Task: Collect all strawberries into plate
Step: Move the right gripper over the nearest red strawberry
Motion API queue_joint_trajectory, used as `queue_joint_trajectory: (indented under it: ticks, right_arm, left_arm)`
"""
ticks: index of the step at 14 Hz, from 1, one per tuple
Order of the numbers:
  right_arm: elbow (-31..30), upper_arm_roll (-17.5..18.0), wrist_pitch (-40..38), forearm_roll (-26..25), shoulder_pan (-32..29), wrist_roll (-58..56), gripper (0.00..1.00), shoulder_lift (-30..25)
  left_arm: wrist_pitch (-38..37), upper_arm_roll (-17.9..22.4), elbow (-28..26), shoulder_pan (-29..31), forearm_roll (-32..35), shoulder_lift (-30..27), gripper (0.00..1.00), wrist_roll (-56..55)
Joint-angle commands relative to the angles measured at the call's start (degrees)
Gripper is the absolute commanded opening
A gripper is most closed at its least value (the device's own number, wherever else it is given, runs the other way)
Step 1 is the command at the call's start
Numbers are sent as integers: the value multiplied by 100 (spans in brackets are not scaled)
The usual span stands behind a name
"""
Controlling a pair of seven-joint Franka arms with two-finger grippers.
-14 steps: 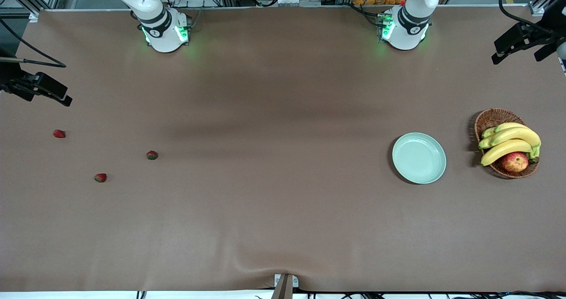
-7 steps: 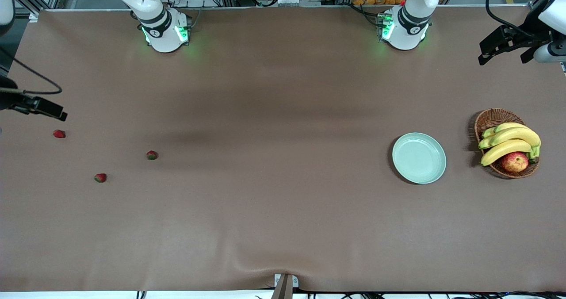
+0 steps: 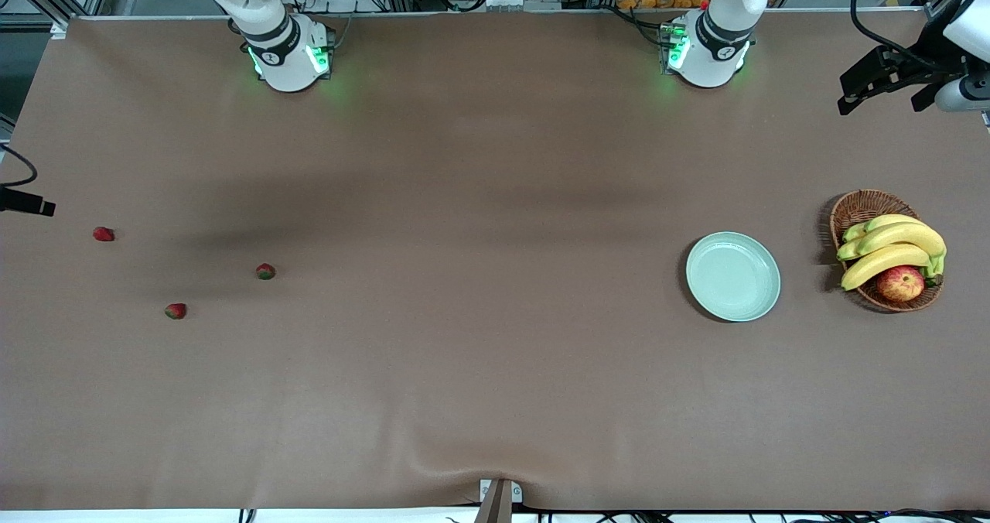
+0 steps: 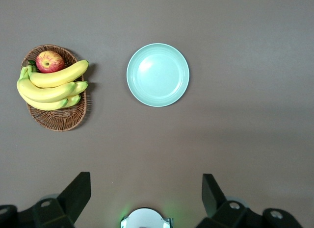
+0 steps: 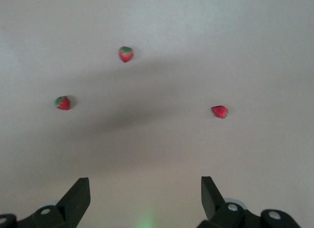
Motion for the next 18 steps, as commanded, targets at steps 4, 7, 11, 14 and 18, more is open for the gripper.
queue_joint_trajectory:
  ticks: [4,7,11,14,18]
  right_arm:
    - [-1216,86,1578,-79,-787,-1018,100,117]
    - [-1279,86,2002,-88,-1051,-1889,100,538]
    - [-1288,86,2590,-272,-1244,-2204,100,1135]
    - [-1288,86,3004,-281,-1429,-2617,100,1558]
    - [-1288,86,3646,-272,-1693,-3067,98,2085]
  left_arm:
    - [237,-21,-100,26,107,26,100,-14]
    - [377,-21,-109,26,107,62,100,-14]
    - [527,-21,-144,17,116,97,100,-14]
    - [658,-21,-152,17,107,97,100,-40]
    - [738,-3,-161,26,116,106,100,-58]
